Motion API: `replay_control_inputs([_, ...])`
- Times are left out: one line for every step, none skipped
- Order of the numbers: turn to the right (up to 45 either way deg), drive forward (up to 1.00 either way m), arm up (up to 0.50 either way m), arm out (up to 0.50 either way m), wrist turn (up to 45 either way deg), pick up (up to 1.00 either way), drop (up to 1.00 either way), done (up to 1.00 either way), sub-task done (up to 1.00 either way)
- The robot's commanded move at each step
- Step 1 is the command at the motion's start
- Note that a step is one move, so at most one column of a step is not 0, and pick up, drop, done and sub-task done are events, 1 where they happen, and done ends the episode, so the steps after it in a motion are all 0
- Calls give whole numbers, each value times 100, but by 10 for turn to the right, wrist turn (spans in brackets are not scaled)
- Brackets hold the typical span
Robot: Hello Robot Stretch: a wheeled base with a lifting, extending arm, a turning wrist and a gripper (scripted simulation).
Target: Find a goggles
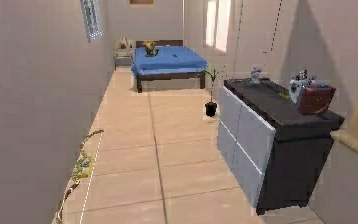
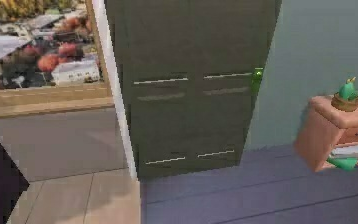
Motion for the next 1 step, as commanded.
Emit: replay_control_inputs([0,100,0,0,0,0,0,0,0])
